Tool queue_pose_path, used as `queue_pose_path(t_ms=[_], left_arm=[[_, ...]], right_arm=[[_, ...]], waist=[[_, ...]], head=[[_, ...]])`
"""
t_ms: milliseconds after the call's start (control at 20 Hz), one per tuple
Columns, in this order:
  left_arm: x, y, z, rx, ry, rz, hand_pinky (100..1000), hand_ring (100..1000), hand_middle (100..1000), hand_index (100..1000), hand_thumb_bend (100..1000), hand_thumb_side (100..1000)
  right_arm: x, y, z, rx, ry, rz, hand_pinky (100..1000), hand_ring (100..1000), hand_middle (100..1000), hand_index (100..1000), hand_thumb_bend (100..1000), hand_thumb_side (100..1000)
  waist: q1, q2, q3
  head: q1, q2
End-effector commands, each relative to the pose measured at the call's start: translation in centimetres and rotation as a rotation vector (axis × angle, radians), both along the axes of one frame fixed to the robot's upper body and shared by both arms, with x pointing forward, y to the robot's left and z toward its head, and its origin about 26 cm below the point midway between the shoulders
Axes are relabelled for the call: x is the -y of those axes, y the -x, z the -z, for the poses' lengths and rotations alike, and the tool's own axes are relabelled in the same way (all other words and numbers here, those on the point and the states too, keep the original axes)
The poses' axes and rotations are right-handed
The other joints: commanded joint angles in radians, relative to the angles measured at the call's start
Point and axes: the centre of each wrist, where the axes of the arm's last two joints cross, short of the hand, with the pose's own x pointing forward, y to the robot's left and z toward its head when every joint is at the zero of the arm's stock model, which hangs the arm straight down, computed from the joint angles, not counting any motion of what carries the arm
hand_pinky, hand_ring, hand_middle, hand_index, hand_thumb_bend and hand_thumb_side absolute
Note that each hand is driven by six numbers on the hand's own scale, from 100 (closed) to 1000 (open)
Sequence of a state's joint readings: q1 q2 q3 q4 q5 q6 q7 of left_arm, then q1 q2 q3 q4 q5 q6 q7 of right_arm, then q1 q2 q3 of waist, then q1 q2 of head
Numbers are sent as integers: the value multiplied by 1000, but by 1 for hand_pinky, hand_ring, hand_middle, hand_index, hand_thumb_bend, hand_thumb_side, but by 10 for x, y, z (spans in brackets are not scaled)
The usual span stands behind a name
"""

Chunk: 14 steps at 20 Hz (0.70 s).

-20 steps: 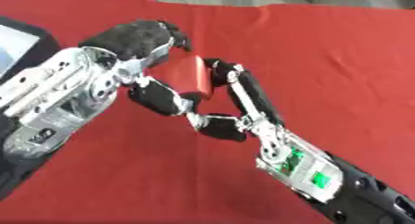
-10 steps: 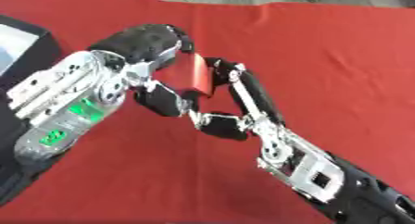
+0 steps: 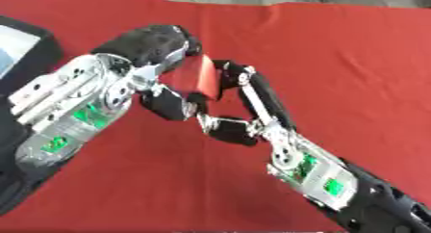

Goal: Pick up the objects with one hand, pass them to the other hand, and then place them into the box on the other side of the table.

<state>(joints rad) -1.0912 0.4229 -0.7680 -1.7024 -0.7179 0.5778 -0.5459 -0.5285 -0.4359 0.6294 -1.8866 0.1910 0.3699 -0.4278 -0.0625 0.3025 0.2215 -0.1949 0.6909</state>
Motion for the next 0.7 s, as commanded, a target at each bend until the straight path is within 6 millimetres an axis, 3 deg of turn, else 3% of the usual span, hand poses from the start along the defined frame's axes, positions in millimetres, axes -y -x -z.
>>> queue_pose_path(t_ms=[50,100,200,400,700], left_arm=[[-2,-1,-8,28,4,-13,724,663,609,468,100,144],[-2,-1,-8,28,3,-12,721,659,601,447,100,149],[-2,-1,-7,27,0,-10,713,649,581,425,103,140],[-2,-2,-5,25,-12,-9,711,643,568,414,157,150],[-3,-2,-5,37,-31,-9,709,639,559,397,225,164]], right_arm=[[0,3,-7,43,9,-17,721,842,497,656,284,100],[1,2,-7,46,16,-16,733,870,534,701,281,105],[1,1,-5,48,45,-15,760,933,609,792,261,199],[2,0,-5,61,89,-10,773,962,642,827,209,322],[3,-1,-6,76,104,17,779,985,671,868,179,397]], waist=[[5,-17,-1],[5,-17,-1],[6,-17,-3],[7,-17,-5],[9,-16,-6]], head=[[5,-8],[5,-9],[6,-10],[8,-11],[12,-14]])
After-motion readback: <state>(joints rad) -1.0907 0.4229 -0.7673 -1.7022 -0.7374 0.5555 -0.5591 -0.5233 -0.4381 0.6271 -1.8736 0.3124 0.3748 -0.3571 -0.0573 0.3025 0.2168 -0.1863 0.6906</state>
